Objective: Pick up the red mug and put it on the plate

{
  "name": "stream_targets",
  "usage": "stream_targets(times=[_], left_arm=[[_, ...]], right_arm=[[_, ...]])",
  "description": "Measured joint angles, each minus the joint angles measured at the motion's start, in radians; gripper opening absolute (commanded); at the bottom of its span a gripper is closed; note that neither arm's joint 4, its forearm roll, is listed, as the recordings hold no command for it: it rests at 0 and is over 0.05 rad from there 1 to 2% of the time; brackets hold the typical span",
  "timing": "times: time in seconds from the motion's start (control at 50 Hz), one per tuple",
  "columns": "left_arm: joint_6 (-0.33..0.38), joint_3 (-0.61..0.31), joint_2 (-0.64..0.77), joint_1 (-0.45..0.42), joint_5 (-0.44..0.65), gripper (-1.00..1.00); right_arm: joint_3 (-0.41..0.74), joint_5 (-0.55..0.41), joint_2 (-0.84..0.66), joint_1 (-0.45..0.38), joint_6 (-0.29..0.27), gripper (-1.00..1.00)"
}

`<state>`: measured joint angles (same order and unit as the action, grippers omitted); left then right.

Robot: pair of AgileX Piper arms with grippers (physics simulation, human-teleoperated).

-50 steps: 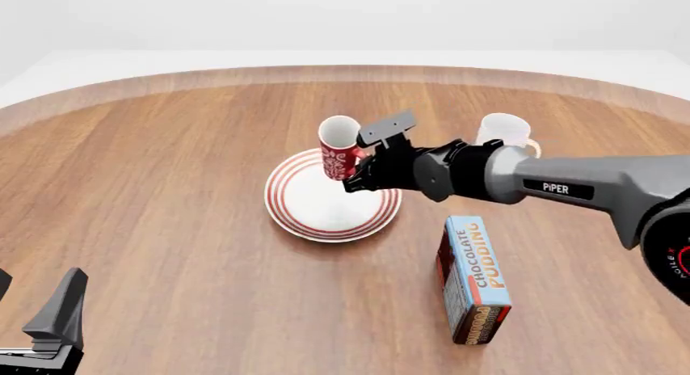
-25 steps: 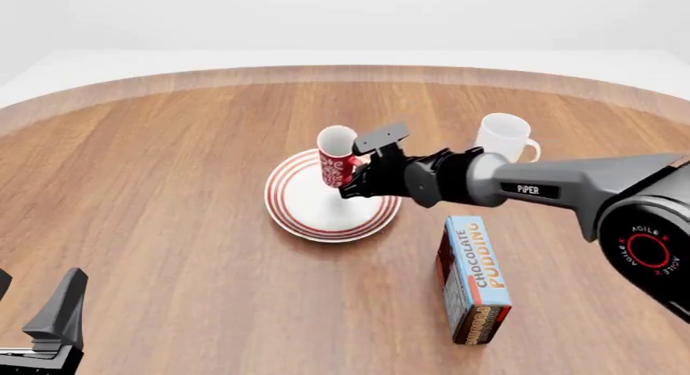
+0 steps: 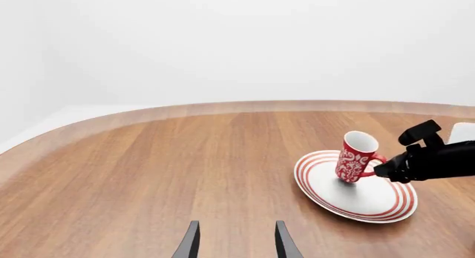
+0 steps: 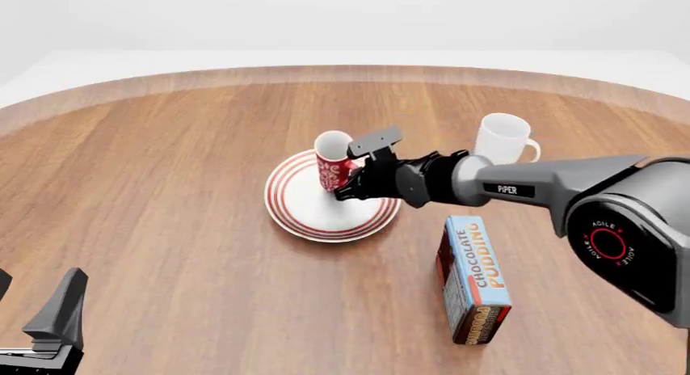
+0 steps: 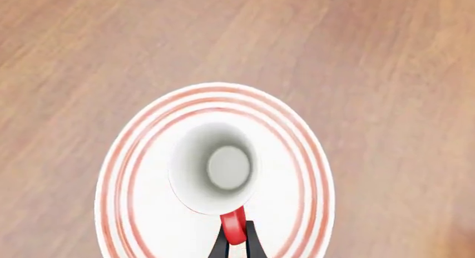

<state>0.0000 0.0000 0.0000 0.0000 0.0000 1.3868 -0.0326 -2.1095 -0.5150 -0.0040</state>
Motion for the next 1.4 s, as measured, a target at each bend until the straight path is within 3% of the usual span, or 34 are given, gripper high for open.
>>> stream_targets(times=[0.28,0.3,0.76,1.4], left_arm=[[0.0,0.0,0.0,0.0,0.0,1.0],[0.0,0.0,0.0,0.0,0.0,1.0],[0.0,0.0,0.0,0.0,0.0,1.0],[0.0,0.0,0.0,0.0,0.0,1.0]], right_arm=[[-0.003,0.01,-0.014,-0.001,0.006,-1.0],[-0.005,0.011,-0.014,-0.002,0.007,1.0],[-0.019,0.028,-0.013,0.014,0.011,1.0],[-0.253,0.116,0.187,-0.034,0.048,1.0]])
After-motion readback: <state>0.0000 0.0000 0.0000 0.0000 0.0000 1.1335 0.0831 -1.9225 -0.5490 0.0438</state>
